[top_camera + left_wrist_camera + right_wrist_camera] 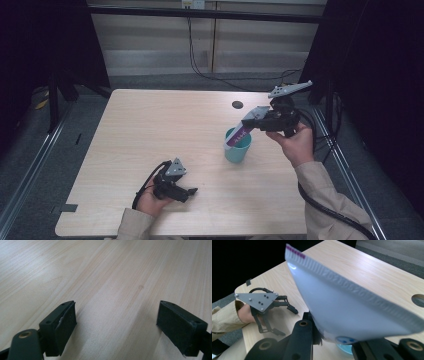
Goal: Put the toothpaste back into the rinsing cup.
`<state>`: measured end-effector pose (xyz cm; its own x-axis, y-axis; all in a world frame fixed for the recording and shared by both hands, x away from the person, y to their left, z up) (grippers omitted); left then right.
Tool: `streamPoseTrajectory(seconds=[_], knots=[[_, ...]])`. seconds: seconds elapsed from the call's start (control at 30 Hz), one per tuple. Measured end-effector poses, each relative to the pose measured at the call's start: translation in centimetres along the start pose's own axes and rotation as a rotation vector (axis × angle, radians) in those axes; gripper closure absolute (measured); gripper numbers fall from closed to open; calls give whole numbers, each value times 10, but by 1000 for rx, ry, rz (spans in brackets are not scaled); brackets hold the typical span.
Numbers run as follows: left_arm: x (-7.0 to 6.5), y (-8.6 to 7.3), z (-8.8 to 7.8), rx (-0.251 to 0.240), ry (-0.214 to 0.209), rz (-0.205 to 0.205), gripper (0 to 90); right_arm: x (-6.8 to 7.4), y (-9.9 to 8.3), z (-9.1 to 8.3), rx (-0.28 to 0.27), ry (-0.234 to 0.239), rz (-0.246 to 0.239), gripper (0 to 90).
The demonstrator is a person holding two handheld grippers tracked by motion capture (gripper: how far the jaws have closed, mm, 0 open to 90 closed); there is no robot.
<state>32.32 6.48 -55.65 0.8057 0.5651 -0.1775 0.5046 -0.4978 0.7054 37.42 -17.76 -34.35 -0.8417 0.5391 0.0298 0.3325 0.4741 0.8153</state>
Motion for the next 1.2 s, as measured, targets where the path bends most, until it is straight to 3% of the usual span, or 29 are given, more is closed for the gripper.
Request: streamPoseTrajectory(seconds=[0.27,0.5,0.7,1.2], knots=[[0,0,0,-6,-3,-5,157,-12,5,-8,-13,-43,12,764],[0,0,0,-1,0,-1,157,-27,-2,-8,-3,-104,28,764],[0,0,0,-1,0,0,157,-35,-7,-6,7,-130,42,764],[0,0,0,-2,0,0,157,-34,-34,26,77,-118,62,763]])
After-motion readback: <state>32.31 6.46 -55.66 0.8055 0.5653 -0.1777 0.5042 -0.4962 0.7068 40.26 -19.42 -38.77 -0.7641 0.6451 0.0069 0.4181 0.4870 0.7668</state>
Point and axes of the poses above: each handheld gripper's, and its own axes: z roughly forward along the jaws, y roughly out of its top, x roughly to its left, the point moved 7 cm from there along z, roughly forward along the jaws, and after that the axes turned 12 degrees about -z, right-handed, at the moved point
